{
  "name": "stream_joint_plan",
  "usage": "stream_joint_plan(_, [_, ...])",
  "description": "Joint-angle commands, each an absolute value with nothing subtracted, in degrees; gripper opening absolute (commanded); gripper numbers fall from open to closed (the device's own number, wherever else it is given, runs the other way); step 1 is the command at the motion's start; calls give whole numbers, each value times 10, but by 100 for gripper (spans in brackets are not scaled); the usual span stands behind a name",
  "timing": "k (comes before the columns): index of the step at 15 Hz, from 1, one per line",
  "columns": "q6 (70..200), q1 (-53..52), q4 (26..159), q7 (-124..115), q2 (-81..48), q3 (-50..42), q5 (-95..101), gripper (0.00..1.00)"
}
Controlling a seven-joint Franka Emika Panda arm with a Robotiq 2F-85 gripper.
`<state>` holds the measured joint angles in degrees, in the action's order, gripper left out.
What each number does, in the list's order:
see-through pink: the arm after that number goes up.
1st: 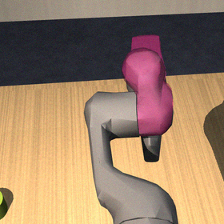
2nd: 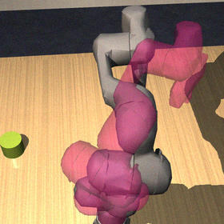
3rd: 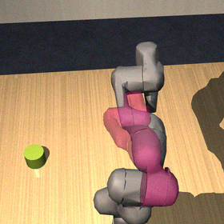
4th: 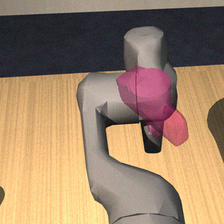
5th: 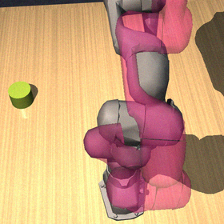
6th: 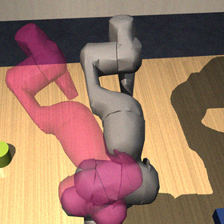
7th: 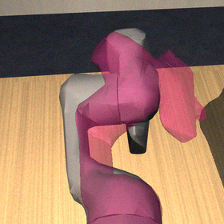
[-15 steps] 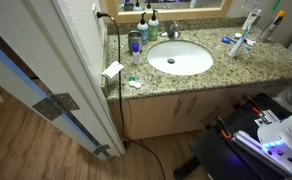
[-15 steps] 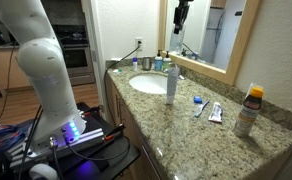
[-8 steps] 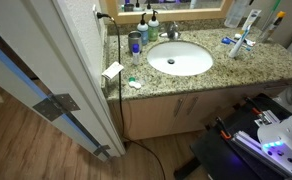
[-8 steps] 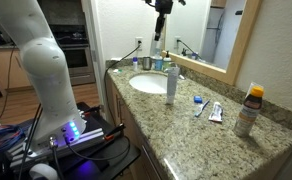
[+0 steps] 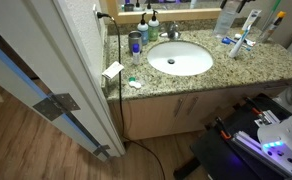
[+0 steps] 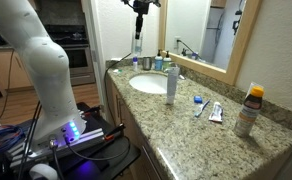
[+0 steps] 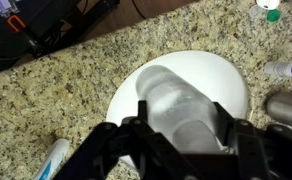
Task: Move the transparent bottle from the right end of the countertop to the left end
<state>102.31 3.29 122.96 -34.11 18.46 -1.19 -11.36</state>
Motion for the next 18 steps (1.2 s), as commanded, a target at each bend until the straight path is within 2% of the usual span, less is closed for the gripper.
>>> stream_joint_plan(1, [1036, 14, 1248, -329, 164, 20, -132, 37])
stream_joint_plan(4, [1072, -30, 1262, -313, 142, 69, -156, 37])
stream_joint_plan(7, [1159, -69, 1223, -342, 81, 116, -168, 37])
stream_joint_plan(8, [1134, -61, 1256, -343, 114, 105, -155, 62])
stream_joint_plan(11, [1162, -80, 1237, -355, 85, 120, -158, 62])
stream_joint_plan(12, [1162, -78, 1235, -355, 83, 117, -158, 37])
stream_joint_plan(18, [1303, -108, 1214, -396, -33, 145, -105, 37])
